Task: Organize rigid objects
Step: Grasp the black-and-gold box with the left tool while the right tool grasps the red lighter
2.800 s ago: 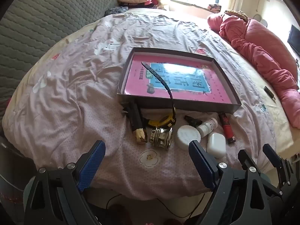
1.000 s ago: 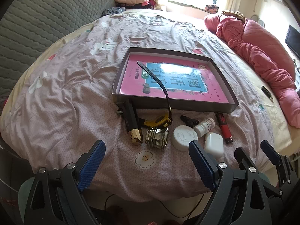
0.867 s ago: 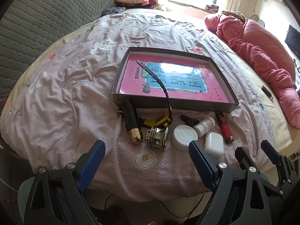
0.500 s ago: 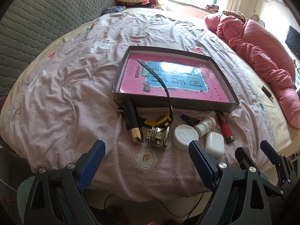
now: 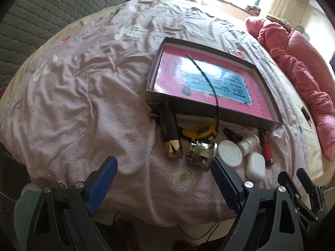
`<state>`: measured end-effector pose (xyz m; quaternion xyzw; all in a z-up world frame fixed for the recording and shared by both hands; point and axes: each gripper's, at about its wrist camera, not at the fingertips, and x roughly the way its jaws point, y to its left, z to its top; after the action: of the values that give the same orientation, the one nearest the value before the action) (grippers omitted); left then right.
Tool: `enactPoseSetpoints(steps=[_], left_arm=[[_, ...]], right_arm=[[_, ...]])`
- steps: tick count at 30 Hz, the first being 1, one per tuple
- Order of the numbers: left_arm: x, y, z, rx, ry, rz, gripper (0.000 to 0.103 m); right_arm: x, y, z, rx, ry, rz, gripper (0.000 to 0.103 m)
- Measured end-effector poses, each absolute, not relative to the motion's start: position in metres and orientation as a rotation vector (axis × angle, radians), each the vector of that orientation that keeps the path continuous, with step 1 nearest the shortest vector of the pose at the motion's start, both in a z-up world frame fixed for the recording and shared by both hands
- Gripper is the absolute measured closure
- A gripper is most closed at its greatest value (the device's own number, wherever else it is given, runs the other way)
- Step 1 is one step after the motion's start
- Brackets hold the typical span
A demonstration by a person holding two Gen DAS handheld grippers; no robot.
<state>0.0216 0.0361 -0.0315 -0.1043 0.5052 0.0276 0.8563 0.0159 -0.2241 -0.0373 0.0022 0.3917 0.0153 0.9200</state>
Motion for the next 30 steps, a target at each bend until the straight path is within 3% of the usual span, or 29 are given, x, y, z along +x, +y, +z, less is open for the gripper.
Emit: enactPoseSetpoints(steps=[14,22,25,30], left_arm=[[0.069,0.053,-0.052,-0.329,1.157,0.059,0.016],[0.084,0.045,-0.067,-0.365,1.222,0.035,0.042],[0.091,0.044,-0.075,-0.375,1.246,0.028,0.055],[0.098,0.047,-0.087,-0.414,1.264,0.031,0.061]], right_arm=[[0.039,-0.232,-0.044,-0.019,0.821,0.002,0.027],[0.069,-0.253,-0.056,-0.004,0.934,0.037,0.028],[0.078,-0.255,-0.060,-0.013,0.959,0.064,0.036],[0.090,-0.248,-0.067,-0.045,0.982,0.115,0.052]])
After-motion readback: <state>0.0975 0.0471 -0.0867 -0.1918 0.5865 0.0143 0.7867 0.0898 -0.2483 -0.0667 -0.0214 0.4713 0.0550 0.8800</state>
